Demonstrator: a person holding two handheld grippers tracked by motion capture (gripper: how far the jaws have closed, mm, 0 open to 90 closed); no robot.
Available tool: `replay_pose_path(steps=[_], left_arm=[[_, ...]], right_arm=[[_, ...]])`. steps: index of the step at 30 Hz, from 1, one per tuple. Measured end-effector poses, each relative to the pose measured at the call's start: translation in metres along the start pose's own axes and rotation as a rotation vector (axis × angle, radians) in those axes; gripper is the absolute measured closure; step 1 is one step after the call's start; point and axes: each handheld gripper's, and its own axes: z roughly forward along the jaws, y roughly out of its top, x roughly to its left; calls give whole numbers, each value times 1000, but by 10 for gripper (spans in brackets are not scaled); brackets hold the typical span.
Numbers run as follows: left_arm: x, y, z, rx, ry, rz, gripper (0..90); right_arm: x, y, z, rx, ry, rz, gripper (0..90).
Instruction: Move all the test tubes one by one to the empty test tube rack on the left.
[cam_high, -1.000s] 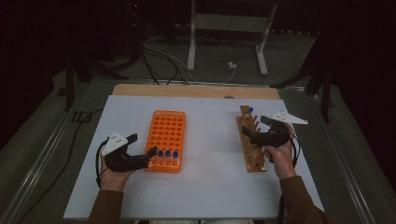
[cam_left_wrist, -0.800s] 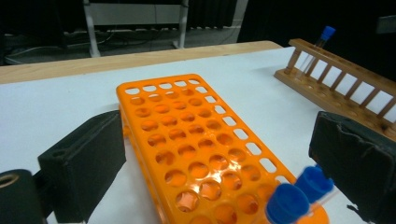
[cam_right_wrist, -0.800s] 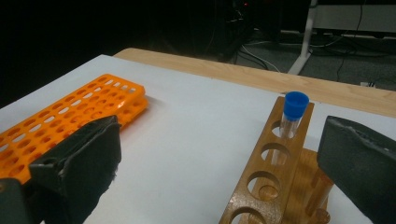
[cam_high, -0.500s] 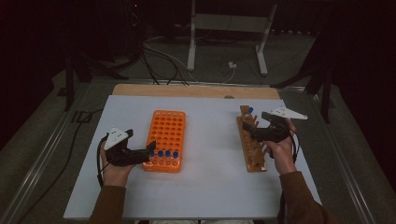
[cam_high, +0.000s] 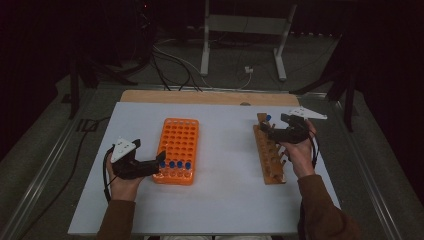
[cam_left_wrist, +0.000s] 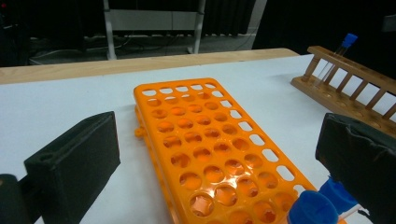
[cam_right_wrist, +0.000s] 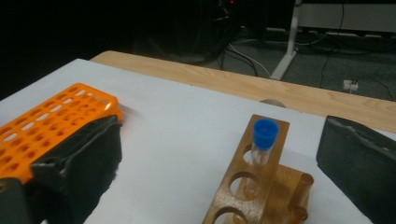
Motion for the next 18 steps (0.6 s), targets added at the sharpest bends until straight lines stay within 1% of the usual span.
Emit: replay_pose_path(steps=[2,5,8,10,13,16,18], left_arm=[[0,0,0,3,1,0,8],[0,0,1,3,1,-2,7],[1,-1,1,5,0,-4,8],[1,-1,1,6,2,-7,7],[1,-1,1,7,2,-10,8],[2,-2,1,8,1,-14,8],[3,-2,1,7,1,-19,7]], right_arm=[[-3,1,4,3,-14,7,33],[-8,2,10,19,-27,13,73],[-12,1,20,55,-46,2,153],[-14,0,26,85,-61,-11,241],[-19,-4,36,131,-76,-22,424],[-21,-7,44,162,-99,-26,565],[-22,-8,47,167,-99,-32,652]])
